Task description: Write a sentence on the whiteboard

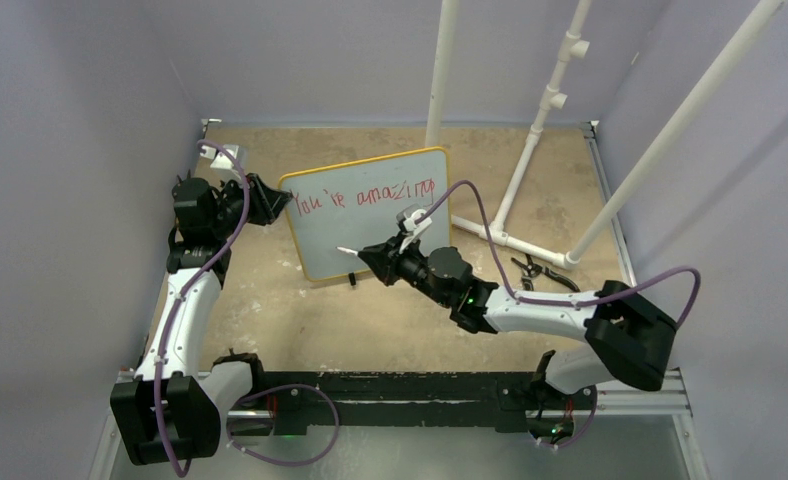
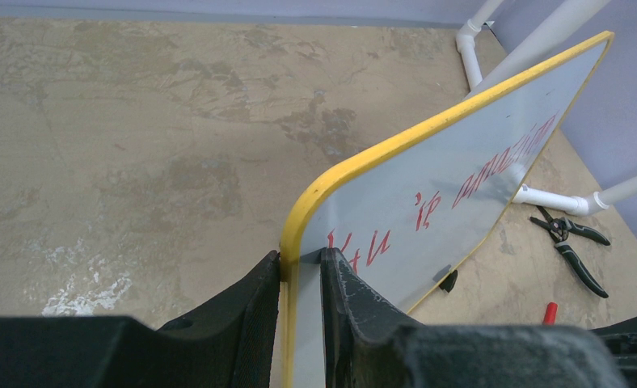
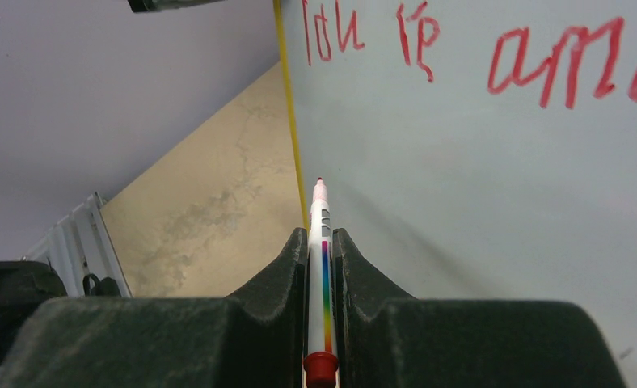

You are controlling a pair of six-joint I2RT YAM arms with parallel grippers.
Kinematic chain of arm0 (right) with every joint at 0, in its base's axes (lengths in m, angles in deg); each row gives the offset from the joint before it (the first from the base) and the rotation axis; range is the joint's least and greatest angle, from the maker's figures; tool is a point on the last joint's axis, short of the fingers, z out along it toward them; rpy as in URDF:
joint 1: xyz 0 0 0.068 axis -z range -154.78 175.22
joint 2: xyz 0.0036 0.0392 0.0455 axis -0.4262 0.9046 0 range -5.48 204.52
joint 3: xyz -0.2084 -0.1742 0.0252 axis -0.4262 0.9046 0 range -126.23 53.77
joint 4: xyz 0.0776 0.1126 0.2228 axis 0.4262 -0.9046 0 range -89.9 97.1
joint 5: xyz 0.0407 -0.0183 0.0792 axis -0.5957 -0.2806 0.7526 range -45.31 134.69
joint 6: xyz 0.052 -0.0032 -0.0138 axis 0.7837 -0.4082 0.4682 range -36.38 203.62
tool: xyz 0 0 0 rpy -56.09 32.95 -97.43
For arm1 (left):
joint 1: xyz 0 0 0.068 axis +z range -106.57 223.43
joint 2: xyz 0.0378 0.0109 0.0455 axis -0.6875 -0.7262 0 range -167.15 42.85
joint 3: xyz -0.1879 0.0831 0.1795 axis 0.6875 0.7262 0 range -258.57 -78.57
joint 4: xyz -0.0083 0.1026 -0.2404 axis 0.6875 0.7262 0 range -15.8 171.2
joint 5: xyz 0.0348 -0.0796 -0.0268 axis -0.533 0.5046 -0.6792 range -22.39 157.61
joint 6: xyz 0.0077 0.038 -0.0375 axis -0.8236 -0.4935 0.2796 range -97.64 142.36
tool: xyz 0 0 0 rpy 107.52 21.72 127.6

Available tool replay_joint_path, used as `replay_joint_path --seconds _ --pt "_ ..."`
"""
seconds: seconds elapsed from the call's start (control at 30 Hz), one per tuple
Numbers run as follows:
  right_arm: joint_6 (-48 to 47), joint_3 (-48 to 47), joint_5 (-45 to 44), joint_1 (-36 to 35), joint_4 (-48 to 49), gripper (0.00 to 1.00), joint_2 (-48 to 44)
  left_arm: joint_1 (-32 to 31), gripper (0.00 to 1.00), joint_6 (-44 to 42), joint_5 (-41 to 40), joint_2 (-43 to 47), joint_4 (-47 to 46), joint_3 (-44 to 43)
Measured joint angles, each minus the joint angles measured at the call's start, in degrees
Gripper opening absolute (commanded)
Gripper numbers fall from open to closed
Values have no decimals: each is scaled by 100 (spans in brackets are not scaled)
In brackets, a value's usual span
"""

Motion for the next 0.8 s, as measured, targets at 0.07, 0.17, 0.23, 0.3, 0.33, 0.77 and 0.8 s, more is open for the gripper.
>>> replay_joint_path --seconds 0.07,0.17,0.23,0.3,0.33,0.77,0.8 --pt "-37 -160 -52 -42 164 0 229 0 23 0 2 0 0 0" --pt "-76 -389 -155 -63 343 0 544 0 23 0 4 0 0 0" --pt "-96 -509 -199 -70 428 0 737 0 24 0 11 0 0 0" --pt "-125 -603 -273 -74 439 0 901 0 23 0 17 0 -2 2" --pt "-131 -640 -313 -74 431 0 973 0 24 0 20 2 -2 2" --pt "-155 -791 -791 -120 326 0 1305 0 23 0 17 2 -87 63" --pt "-136 -791 -817 -122 302 0 1303 0 24 0 15 2 -92 63"
